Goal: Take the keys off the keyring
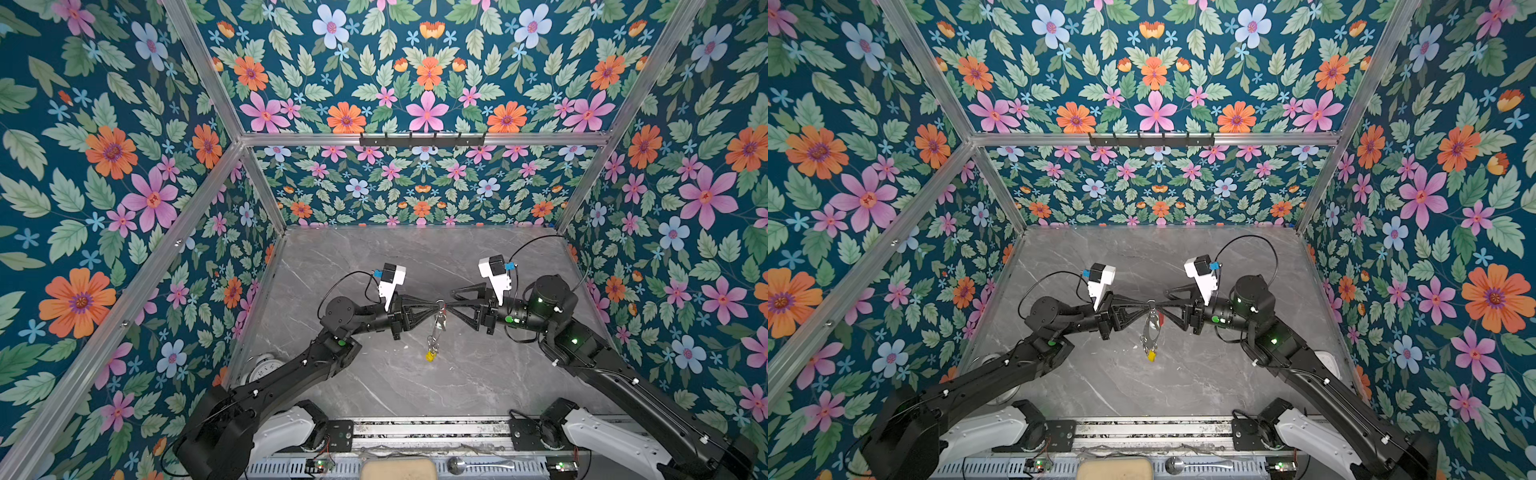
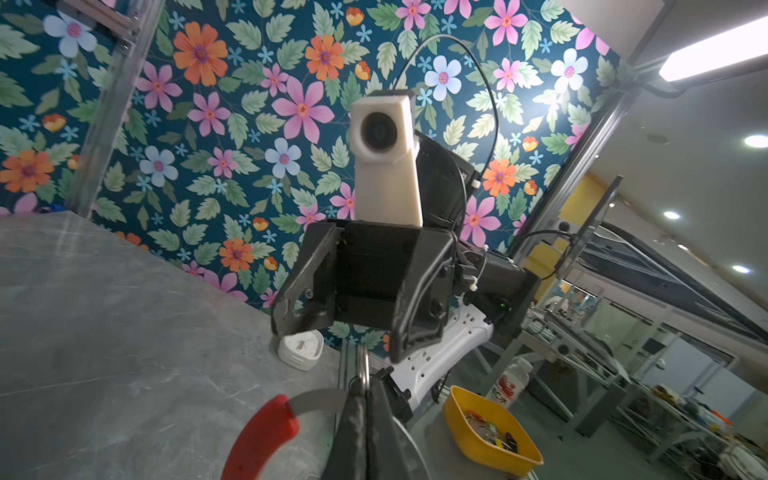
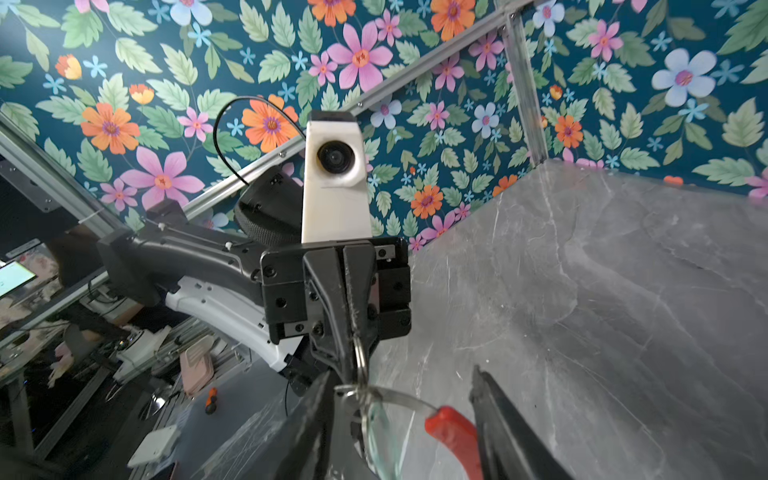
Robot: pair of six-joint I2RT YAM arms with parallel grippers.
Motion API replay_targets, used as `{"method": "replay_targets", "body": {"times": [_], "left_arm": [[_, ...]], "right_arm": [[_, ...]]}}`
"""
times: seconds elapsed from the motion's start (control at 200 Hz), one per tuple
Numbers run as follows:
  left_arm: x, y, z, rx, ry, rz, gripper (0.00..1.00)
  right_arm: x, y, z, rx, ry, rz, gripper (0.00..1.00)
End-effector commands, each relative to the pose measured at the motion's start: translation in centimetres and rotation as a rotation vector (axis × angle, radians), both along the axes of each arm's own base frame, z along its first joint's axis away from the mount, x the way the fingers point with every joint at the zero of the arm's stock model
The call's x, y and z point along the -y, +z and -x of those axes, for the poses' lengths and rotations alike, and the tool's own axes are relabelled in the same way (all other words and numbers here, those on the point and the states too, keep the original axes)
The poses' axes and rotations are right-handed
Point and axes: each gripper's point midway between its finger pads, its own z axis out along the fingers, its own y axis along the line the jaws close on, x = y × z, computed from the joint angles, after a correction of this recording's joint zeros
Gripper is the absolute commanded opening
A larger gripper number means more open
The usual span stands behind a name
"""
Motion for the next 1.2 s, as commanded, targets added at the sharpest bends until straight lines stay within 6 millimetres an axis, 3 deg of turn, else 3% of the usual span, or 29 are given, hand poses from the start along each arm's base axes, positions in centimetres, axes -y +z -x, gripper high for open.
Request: {"method": "replay_targets", "body": {"times": [0.0,0.25,0.405,0.75,1.195], "left_arm": [[-0.2,-0.2,-1.2,0.031,0.100,-0.007,0.00],[-1.2,1.1,-1.3,0.069,0.160,0.074,0.00],[-2.1,2.5,-0.8,0.093,0.175,0.165,0.00],[-2.6,3.7,0.0,0.124,0.159,0.227,0.00],[-2.7,3.7,0.0,0.127,0.165,0.231,0.00]], "right_arm": [[1.1,3.0,-1.1,0.043,-0.103,-0.137,0.60],[0.3,2.8,-0.8,0.031,-0.052,-0.192,0.62],[-0.7,3.0,-0.3,0.025,0.033,-0.228,0.58],[-3.6,3.3,1.0,0.014,0.178,-0.227,0.34],[-3.8,3.5,1.4,0.020,0.196,-0.223,0.12]]}}
